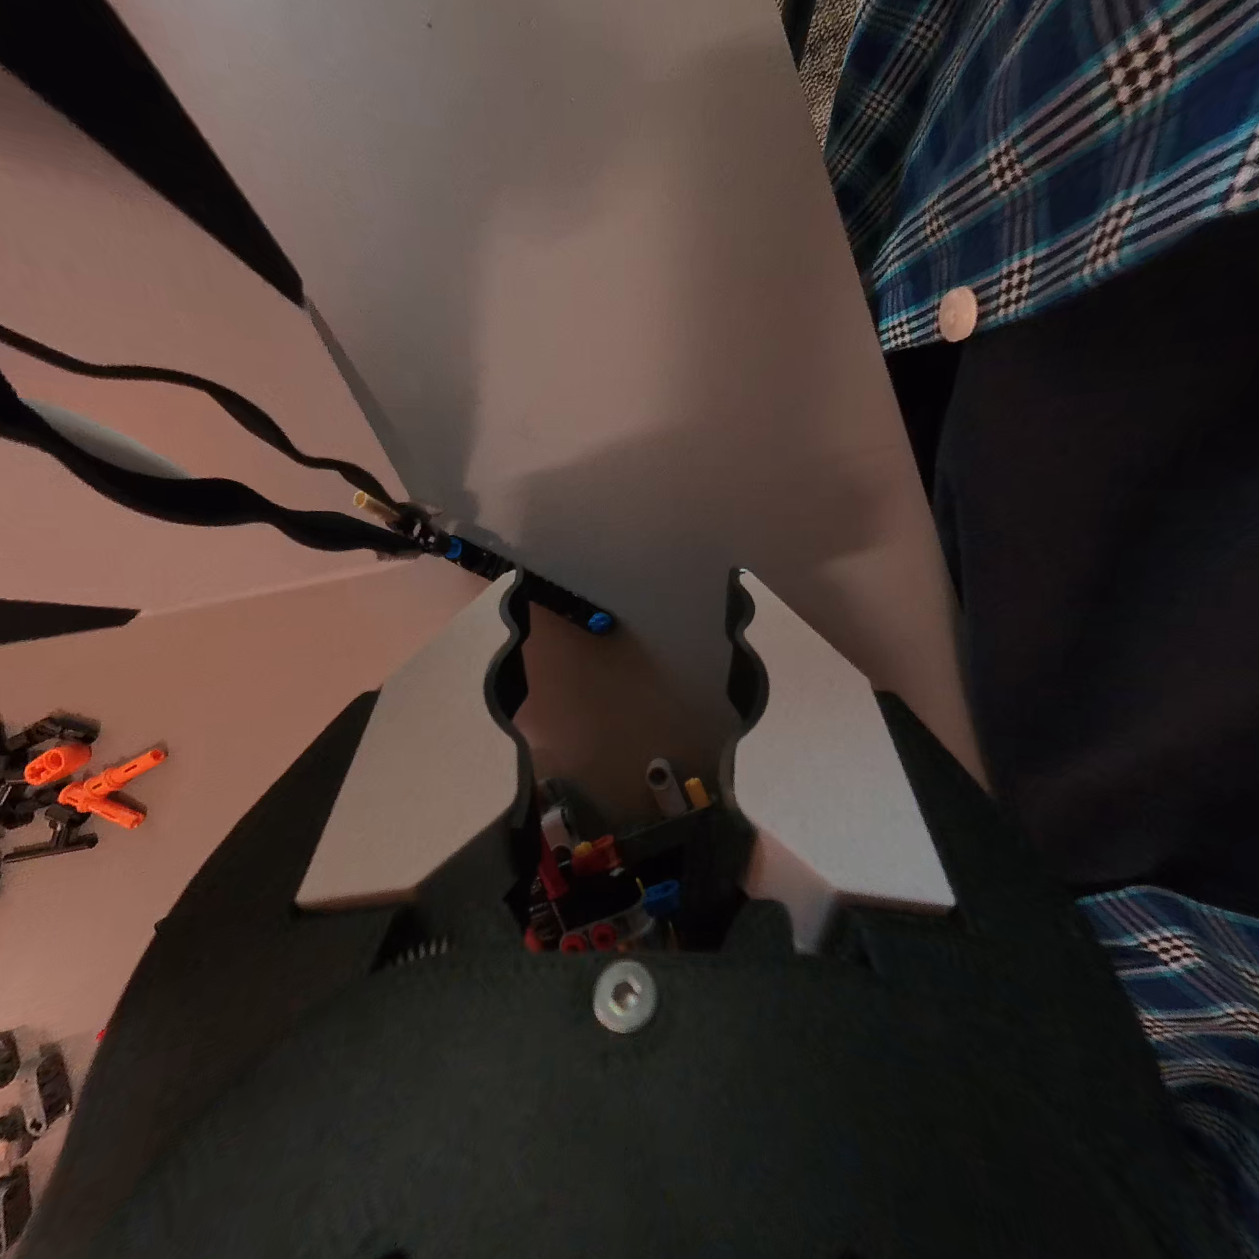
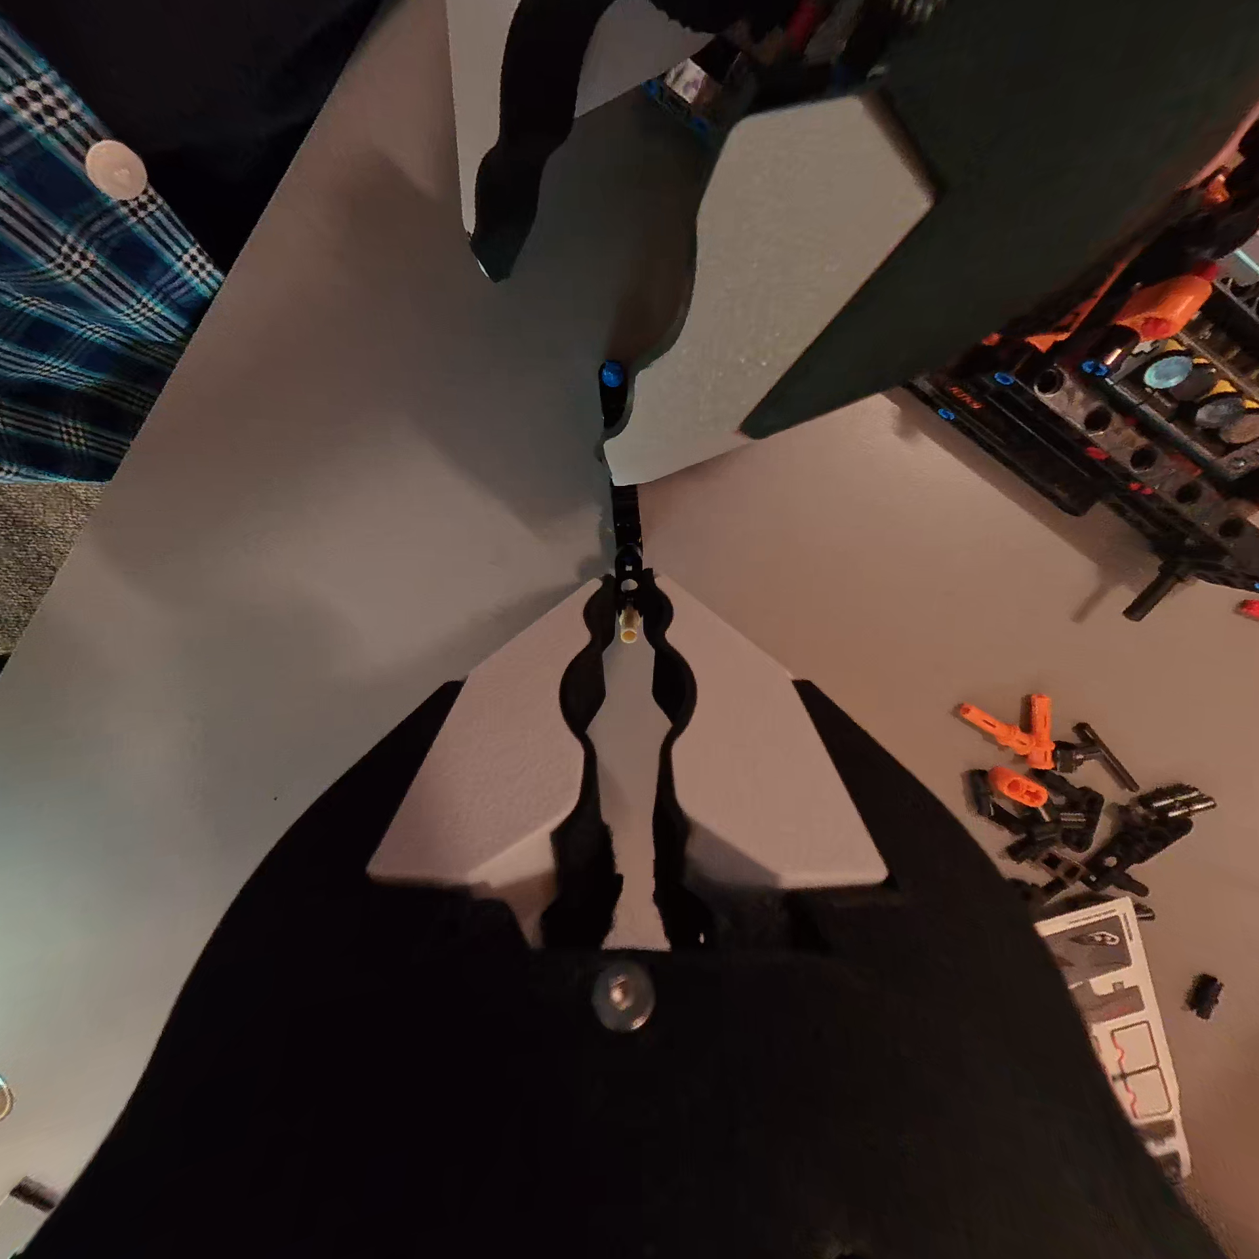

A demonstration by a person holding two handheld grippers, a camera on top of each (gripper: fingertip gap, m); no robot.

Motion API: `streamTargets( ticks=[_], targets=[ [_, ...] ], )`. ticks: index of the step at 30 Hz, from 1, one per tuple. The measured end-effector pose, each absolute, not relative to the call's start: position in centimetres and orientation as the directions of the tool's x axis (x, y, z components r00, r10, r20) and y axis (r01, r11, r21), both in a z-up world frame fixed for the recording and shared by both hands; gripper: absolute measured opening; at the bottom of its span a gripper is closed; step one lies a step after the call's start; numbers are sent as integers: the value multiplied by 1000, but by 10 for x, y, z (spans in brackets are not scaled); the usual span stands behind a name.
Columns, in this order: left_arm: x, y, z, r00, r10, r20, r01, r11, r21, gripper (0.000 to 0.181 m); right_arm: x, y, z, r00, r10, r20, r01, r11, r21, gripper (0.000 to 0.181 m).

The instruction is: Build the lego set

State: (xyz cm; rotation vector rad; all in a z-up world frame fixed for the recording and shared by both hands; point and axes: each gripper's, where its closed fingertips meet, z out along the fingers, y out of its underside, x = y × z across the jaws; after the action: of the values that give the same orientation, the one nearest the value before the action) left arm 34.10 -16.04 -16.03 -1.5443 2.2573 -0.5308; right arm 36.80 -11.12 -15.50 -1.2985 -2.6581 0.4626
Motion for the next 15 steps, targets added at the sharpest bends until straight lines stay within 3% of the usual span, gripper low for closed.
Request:
streamTargets(
  ticks=[1, 15],
  targets=[
    [341, -160, -160, -342, -936, -79, -804, 335, -492, 57, 368, -111, -155, -609, 793, 4, 748, 576, -332, 4],
    [340, -161, -161, -343, -935, -93, -804, 343, -486, 60, 371, -112, -155, -414, 910, -21, 867, 387, -314, 4]
  ],
)
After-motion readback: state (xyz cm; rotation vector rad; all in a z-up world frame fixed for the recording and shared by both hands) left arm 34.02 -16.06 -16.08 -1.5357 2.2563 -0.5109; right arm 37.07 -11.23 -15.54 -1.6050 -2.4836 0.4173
